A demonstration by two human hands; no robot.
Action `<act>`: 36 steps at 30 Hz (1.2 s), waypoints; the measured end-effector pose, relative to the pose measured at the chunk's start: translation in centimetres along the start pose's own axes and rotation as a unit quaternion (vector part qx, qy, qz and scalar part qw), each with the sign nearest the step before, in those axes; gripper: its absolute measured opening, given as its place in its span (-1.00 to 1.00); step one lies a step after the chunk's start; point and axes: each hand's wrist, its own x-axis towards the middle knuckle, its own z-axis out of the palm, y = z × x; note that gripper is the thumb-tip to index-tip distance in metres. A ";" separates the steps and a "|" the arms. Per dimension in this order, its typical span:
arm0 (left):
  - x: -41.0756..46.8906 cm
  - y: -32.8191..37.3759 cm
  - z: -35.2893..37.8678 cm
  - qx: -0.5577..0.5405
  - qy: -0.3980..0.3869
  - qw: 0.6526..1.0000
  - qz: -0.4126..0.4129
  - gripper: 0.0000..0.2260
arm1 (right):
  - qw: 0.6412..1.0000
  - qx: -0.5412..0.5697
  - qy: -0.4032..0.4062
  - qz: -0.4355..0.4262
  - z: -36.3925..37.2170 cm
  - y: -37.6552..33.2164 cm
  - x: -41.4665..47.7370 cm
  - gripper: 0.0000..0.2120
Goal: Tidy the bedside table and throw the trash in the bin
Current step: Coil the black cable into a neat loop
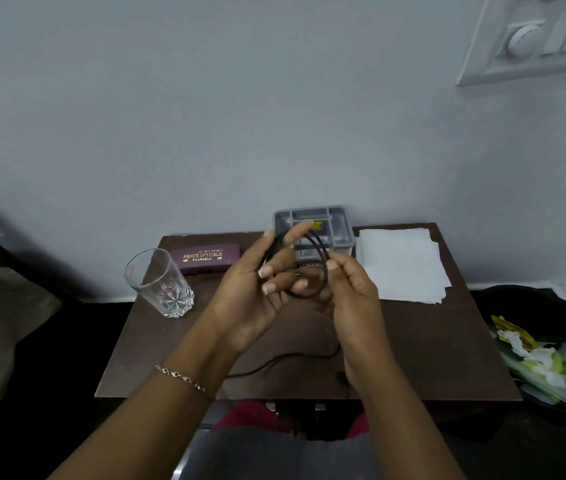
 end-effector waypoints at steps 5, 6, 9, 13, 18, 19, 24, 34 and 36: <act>1.1 -0.1 0.8 -0.030 0.042 0.994 0.092 -0.64 | 0.984 -0.176 -0.002 -0.039 1.2 1.6 -0.4 -0.71; 1.2 0.0 1.0 -0.019 0.049 0.994 0.093 -0.65 | 0.981 -0.191 -0.006 -0.044 1.2 1.6 -0.5 -0.72; 0.9 0.3 1.3 0.018 0.043 0.996 0.073 -0.67 | 0.984 -0.172 0.028 -0.041 0.5 1.2 -0.3 -0.73; -1.0 1.4 0.8 0.165 0.036 0.984 0.050 -0.63 | 0.966 -0.230 0.096 -0.073 -1.5 0.4 0.7 -0.73; -3.5 2.6 0.8 0.300 -0.004 0.954 0.018 -0.59 | 0.944 -0.280 0.144 -0.097 -2.7 -0.5 1.1 -0.73; -3.5 2.7 0.9 0.279 -0.005 0.960 0.020 -0.58 | 0.939 -0.296 0.145 -0.096 -2.7 -0.5 1.2 -0.73; -1.6 2.4 1.4 0.068 0.033 0.991 0.114 -0.62 | 0.901 -0.419 0.049 -0.100 -1.0 0.3 -0.3 -0.72; 0.4 1.5 -0.3 0.468 0.046 0.866 0.167 -0.72 | 0.894 -0.428 -0.133 -0.018 1.4 -0.9 -1.6 -0.83; 0.4 1.0 -0.4 0.622 0.006 0.766 0.164 -0.75 | 0.903 -0.404 -0.145 0.003 1.1 -1.4 -1.6 -0.84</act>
